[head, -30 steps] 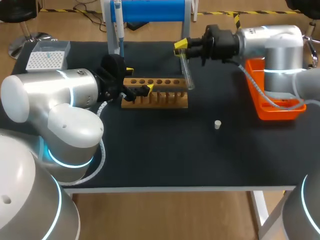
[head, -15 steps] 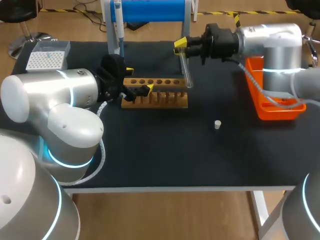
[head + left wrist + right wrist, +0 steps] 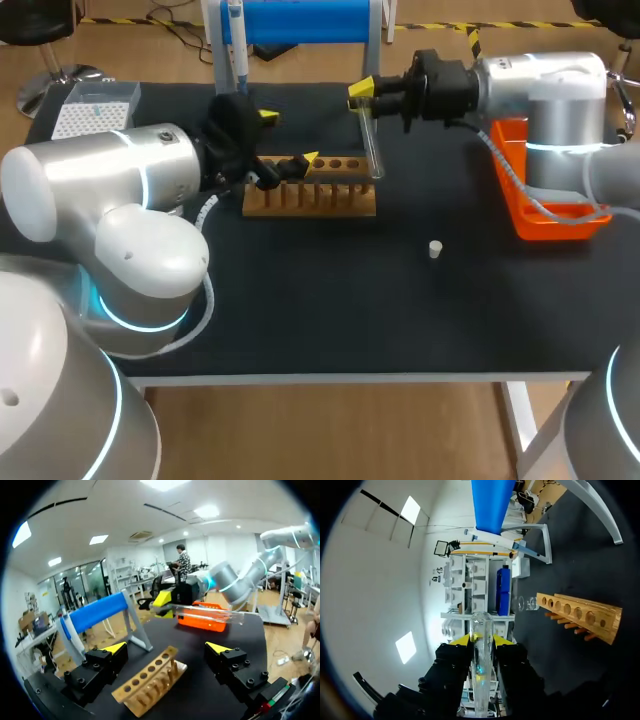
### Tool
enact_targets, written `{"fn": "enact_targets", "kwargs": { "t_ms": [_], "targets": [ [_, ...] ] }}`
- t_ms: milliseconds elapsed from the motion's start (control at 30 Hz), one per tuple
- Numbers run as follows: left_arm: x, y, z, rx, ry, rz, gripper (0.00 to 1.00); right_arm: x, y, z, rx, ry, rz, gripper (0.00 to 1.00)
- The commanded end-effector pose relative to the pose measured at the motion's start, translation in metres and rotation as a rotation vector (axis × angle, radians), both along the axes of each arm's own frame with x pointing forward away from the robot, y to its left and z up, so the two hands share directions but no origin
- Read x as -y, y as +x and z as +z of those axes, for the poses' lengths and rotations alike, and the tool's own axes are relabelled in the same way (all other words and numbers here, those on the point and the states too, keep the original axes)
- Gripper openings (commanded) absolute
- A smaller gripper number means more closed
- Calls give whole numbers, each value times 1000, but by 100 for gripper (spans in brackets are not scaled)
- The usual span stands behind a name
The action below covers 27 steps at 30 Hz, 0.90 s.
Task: Invert the test tube, pick up the pipette, mount the tip to pipette, aspirate from beaker and dispense into the tube, eject the tip, return the pipette, and cap with the stopper.
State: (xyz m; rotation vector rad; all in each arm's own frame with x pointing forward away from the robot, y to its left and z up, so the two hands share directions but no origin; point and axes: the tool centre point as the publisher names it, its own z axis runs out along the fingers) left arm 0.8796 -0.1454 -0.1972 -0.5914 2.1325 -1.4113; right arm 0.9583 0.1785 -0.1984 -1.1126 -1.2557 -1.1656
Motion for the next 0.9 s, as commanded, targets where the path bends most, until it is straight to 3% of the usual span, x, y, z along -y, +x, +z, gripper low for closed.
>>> {"fn": "enact_targets", "kwargs": {
  "t_ms": [33,100,167,233,567,600,667,700,800,900],
  "targets": [
    [-6,-2,-1,491,-103,-399,100,0,-1,1,1,-2,-1,0],
    [-2,-5,3,545,-66,-448,100,0,-1,1,1,-2,-1,0],
    [-1,-5,5,520,-12,-412,100,0,-1,1,1,-2,-1,0],
    [-9,1,3,418,-85,-403,100,0,-1,1,1,-2,-1,0],
    [-9,1,3,418,-85,-403,100,0,-1,1,1,-2,-1,0],
    [-4,-1,12,563,-45,-451,100,0,-1,1,1,-2,-1,0],
    [4,-5,24,797,-11,-486,100,0,-1,1,1,-2,-1,0],
    [8,-7,27,874,-8,-502,100,0,-1,1,1,-2,-1,0],
    [17,-6,26,1014,-7,-562,100,0,-1,1,1,-2,-1,0],
    [23,-5,23,1083,14,-635,100,0,-1,1,1,-2,-1,0]
  ]
}}
